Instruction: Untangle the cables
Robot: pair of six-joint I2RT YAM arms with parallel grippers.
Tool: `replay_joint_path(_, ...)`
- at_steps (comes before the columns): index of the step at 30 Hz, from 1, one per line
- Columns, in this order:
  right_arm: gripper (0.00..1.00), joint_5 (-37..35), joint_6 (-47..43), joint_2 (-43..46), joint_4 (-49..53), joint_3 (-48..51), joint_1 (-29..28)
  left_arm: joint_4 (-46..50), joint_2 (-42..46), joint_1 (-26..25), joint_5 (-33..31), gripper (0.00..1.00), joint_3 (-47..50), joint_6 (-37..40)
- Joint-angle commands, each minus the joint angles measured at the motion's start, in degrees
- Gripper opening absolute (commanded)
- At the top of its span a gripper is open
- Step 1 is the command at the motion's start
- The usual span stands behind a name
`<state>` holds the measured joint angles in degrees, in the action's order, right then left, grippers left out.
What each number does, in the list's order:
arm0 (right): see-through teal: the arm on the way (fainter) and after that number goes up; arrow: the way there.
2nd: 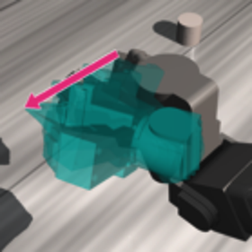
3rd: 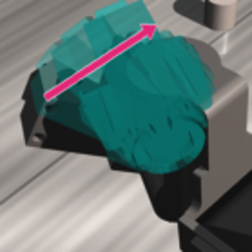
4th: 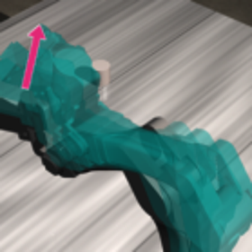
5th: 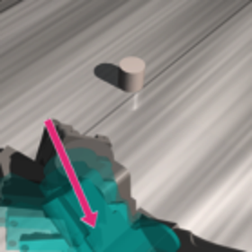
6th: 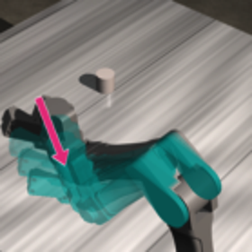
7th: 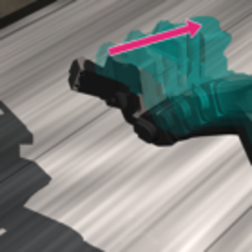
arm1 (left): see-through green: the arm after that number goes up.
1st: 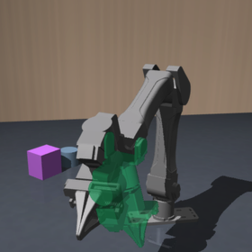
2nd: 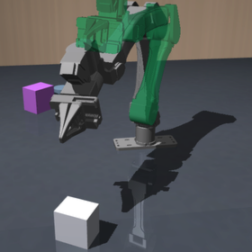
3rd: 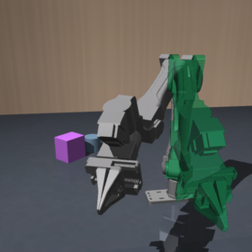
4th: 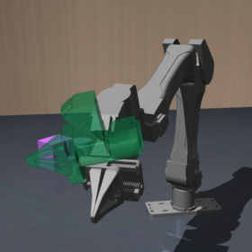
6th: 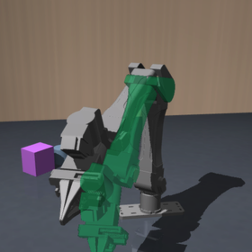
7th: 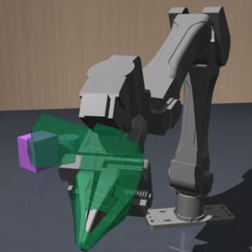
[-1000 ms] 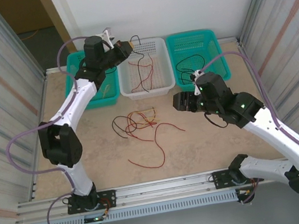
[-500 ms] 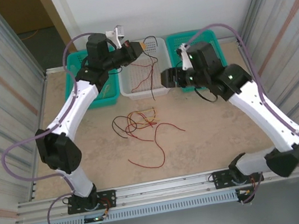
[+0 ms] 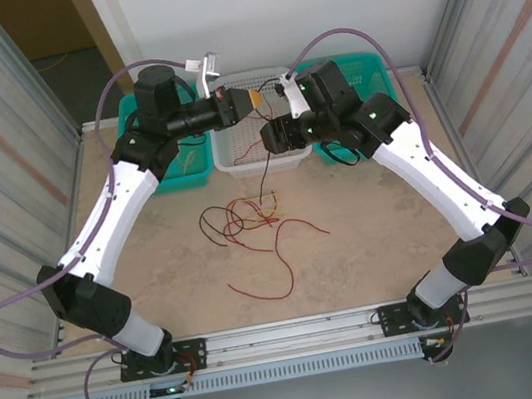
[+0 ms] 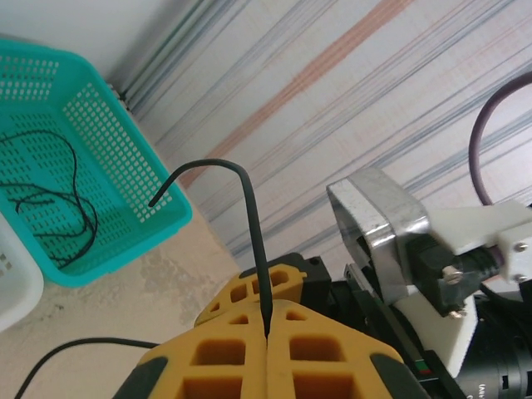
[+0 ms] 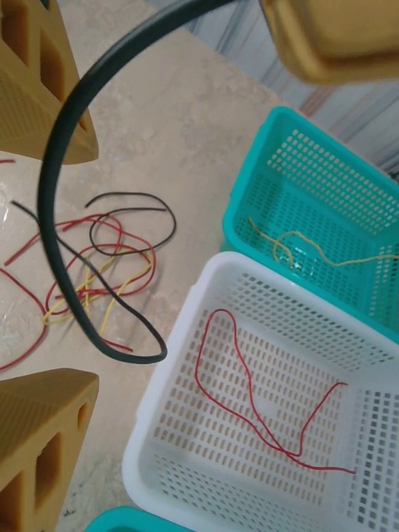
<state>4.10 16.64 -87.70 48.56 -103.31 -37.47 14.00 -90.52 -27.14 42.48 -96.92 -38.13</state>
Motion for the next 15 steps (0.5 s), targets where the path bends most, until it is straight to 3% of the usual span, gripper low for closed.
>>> replay_joint_path(1,0.67,-2.24,-2.31,0.46,0.63,-2.25,-1.01,2.37,2.39,-0.64,2.87,0.00,1.80,2.01)
replay_joint_path(8,0.60,-2.94,-4.25,0.60,0.45,-2.48,-2.50,1.09,3.67,-0.65,5.82,0.00,3.04,1.52)
replay_joint_path(15,0.22,-1.22,-3.68,0.54,-0.14,-0.90,-4.35,-2.42,4.50,-0.39,4.11,0.00,3.40,0.31)
